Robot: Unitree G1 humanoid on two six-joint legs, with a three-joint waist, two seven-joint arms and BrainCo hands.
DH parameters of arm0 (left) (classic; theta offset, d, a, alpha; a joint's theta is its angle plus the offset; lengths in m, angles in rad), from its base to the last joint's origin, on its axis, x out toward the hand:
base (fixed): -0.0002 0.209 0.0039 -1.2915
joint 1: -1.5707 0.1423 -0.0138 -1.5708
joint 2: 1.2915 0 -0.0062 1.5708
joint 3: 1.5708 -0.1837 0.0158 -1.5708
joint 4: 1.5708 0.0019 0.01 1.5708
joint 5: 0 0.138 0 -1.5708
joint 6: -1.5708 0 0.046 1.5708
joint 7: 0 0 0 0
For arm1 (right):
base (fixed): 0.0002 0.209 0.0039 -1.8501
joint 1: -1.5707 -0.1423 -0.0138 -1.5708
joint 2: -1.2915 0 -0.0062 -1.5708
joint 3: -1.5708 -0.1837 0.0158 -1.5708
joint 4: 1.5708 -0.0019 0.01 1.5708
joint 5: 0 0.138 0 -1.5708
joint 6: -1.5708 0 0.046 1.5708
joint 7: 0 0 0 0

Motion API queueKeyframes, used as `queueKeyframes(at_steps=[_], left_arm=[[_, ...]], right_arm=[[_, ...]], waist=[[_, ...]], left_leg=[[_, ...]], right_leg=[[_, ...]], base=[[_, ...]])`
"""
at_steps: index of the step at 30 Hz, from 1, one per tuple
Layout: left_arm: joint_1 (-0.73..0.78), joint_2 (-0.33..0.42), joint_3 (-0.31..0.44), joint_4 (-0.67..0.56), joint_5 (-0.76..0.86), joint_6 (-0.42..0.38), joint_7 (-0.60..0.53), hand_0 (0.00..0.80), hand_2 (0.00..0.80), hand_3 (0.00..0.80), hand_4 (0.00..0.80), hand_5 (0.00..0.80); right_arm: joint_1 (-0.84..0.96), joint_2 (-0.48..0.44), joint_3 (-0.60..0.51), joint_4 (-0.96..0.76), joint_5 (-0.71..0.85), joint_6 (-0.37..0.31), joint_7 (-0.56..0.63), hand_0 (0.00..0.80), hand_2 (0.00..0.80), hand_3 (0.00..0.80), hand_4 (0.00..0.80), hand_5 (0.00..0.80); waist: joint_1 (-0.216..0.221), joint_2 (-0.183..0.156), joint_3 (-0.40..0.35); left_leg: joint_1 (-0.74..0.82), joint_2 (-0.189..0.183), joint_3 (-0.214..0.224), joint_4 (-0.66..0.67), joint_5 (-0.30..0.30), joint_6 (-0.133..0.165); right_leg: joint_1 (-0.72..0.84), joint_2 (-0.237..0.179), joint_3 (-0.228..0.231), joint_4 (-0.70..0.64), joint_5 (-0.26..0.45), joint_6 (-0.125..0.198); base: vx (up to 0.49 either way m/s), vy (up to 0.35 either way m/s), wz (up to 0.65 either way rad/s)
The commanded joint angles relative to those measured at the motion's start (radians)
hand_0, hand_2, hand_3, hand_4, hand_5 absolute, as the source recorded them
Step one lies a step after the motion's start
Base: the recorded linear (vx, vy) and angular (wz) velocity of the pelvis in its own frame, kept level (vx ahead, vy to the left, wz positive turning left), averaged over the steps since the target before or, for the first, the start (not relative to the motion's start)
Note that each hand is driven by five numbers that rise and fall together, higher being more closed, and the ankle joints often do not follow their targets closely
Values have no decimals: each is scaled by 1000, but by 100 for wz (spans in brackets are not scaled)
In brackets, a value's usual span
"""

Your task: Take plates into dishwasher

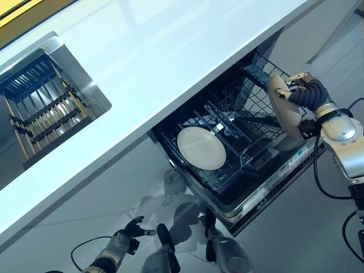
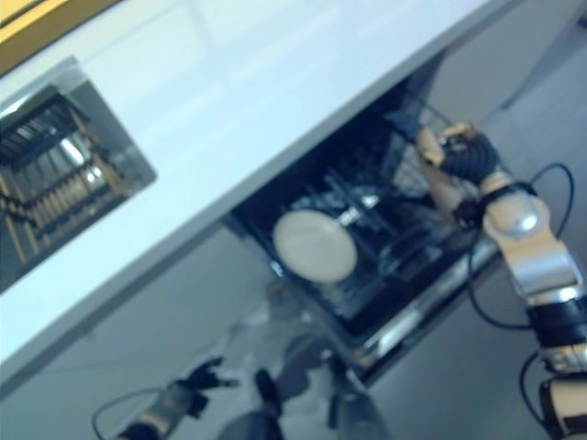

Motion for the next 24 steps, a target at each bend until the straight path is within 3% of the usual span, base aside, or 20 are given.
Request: queueKeyframes(at_steps=[1,18,24], left_arm=[[11,69,-6,-15,-9,6,-4,0,0,0,0,0],[14,83,-6,-31,-8,14,-14,0,0,0,0,0],[17,95,-5,-42,-9,15,-21,0,0,0,0,0]], right_arm=[[-108,12,43,-28,-41,-25,14,800,800,800,800,800],[-154,-12,114,-33,-102,-20,169,800,800,800,800,800],[-176,-40,134,0,-110,-53,220,800,800,800,800,800]], waist=[[5,-115,-19],[27,-120,2],[37,-122,13]], left_leg=[[31,-15,24,-4,-68,-11],[21,-13,9,-4,-53,-20],[12,-11,-1,-4,-48,-23]], right_leg=[[38,2,33,79,-202,22],[50,3,16,69,-202,20],[45,3,6,74,-204,19]], base=[[7,-1,6],[5,-3,2],[12,-13,11]])
